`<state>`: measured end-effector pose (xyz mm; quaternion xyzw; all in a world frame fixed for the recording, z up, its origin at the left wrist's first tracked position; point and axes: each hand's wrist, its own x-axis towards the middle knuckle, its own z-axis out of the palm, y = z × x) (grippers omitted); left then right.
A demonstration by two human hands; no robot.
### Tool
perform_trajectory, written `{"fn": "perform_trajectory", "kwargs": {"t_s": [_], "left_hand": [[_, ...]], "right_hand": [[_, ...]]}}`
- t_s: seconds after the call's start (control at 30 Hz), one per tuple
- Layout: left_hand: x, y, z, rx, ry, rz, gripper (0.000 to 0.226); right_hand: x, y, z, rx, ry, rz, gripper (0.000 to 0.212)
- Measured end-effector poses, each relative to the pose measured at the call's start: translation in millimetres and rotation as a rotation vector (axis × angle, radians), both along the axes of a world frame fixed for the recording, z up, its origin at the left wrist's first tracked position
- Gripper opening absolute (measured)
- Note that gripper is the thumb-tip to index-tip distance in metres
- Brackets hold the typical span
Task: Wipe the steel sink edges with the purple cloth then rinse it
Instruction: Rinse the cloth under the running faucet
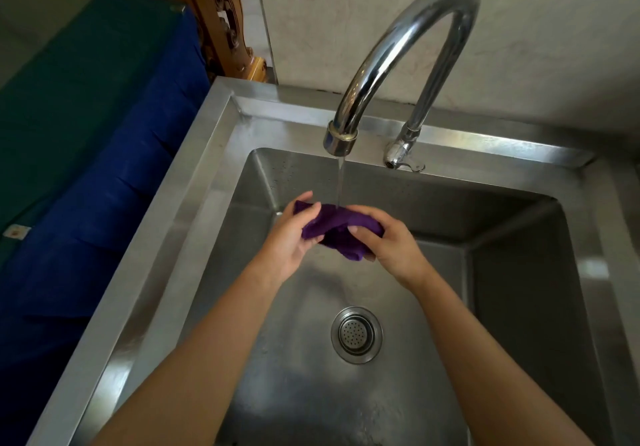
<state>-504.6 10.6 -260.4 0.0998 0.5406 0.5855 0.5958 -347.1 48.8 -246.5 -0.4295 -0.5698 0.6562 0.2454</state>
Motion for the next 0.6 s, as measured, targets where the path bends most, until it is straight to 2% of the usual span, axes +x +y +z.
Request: {"fn": "perform_trajectory", "kwargs": {"t_s": [0.07, 0.13, 0.2, 0.27, 0.33, 0.43, 0.6], "left_hand": [[2.7, -2.0, -6.8, -0.041, 0.225, -0.028, 0.031], [7.3, -2.8, -7.3, -0.116, 0.346, -0.035, 0.029], [10.9, -4.6, -6.8, -0.128, 0.227, -0.074, 0.033], [13.3, -5.2, -6.6, -0.083, 0.09, -0.07, 0.037], [14.2, -2.6, -10.4, -0.083, 0.145, -0.023, 0.036], [13.2, 0.6, -9.5, -0.139, 0.19, 0.068, 0.032], [14.6, 9.9, -5.6, -0.275, 0.157, 0.07, 0.032]], "right_hand": [[-5.5, 1.5, 4.0, -0.03, -0.01, -0.026, 0.02], [-12.3, 4.0, 6.7, -0.05, -0.043, -0.048, 0.017], [-18.0, 7.4, 9.3, -0.08, -0.132, -0.02, 0.026], [-21.2, 12.6, 12.2, -0.121, -0.236, 0.028, 0.046], [-23.3, 14.6, 14.0, -0.157, -0.27, -0.008, 0.054], [-22.9, 12.8, 14.0, -0.035, -0.322, -0.089, 0.043], [-26.6, -4.3, 14.6, 0.281, -0.426, -0.061, 0.028]]}}
